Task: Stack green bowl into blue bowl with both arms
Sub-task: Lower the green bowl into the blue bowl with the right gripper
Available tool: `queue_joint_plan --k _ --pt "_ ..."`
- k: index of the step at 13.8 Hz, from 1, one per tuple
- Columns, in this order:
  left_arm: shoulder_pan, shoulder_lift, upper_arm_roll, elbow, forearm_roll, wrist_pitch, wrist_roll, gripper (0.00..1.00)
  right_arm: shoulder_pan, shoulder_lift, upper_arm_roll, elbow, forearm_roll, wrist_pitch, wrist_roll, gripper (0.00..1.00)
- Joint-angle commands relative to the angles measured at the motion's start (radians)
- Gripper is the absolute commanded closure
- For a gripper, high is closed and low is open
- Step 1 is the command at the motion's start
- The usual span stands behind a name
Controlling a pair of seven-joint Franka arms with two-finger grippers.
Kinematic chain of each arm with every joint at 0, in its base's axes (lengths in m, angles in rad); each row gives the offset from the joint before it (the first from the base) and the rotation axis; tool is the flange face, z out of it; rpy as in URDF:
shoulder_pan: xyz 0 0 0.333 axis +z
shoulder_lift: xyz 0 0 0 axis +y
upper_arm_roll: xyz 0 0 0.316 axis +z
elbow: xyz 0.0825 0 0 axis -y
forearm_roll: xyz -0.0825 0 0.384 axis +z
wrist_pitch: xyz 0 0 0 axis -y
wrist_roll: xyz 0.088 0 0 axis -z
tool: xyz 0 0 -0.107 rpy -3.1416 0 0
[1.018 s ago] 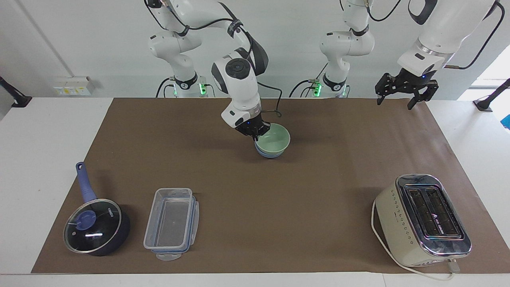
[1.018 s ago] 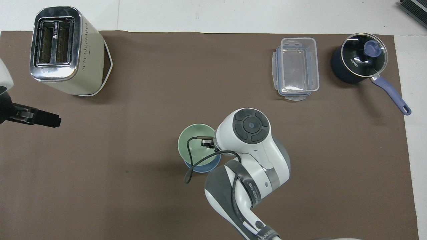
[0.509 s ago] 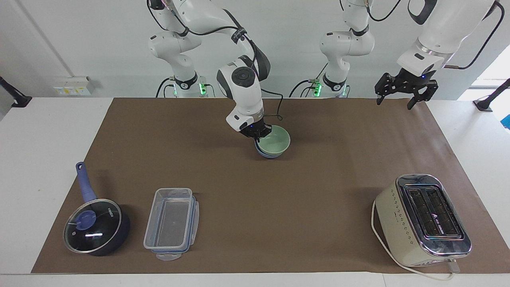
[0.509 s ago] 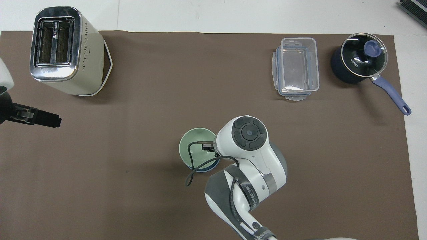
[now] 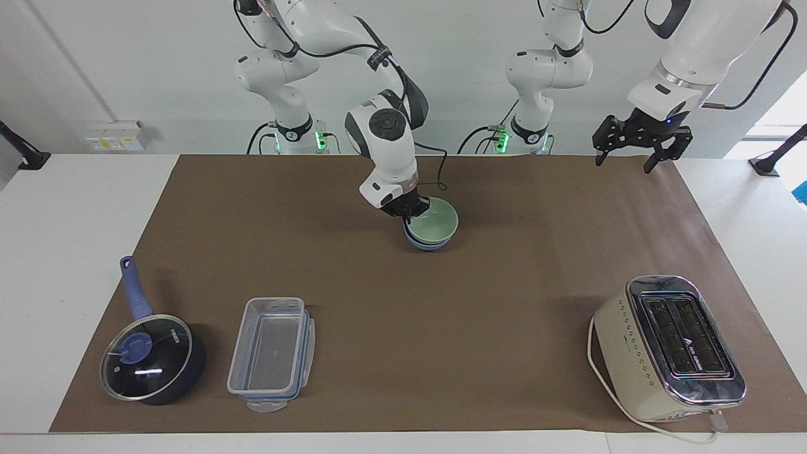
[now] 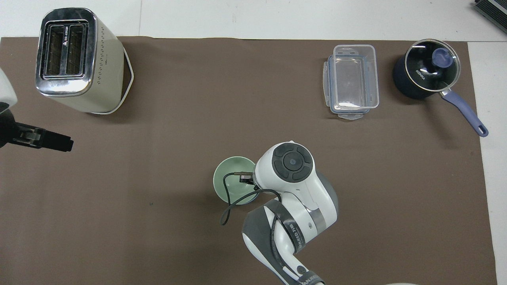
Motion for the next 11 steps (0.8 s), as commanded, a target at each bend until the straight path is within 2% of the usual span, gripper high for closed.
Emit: queue_joint_plan --k 1,2,5,6,7,11 --pt "0.003 -0.014 -0.006 -0.005 0.016 -0.014 0.0 0.0 0.001 -0.018 0.0 -0.027 0.027 0.007 -0.012 1.0" --pt "0.003 -0.014 -0.006 -0.005 0.016 -0.014 0.0 0.0 0.001 -0.018 0.0 -0.027 0.027 0.007 -0.009 1.0" --pt "0.003 -0.014 -0.006 -0.005 0.016 -0.012 0.0 0.0 0.001 -0.018 0.0 -0.023 0.027 0.006 -0.007 0.51" --pt "0.003 -0.014 -0.006 -0.004 0.016 -0.012 0.0 0.0 0.001 -0.016 0.0 -0.015 0.026 0.006 -0.009 0.17" --pt "0.003 -0.014 -0.006 -0.004 0.016 -0.011 0.0 0.0 0.0 -0.018 -0.002 -0.004 0.027 0.006 -0.009 0.0" --pt "0.003 -0.012 -0.006 -0.004 0.016 -0.009 0.0 0.0 -0.052 -0.09 -0.016 0.037 -0.011 -0.005 -0.018 0.0"
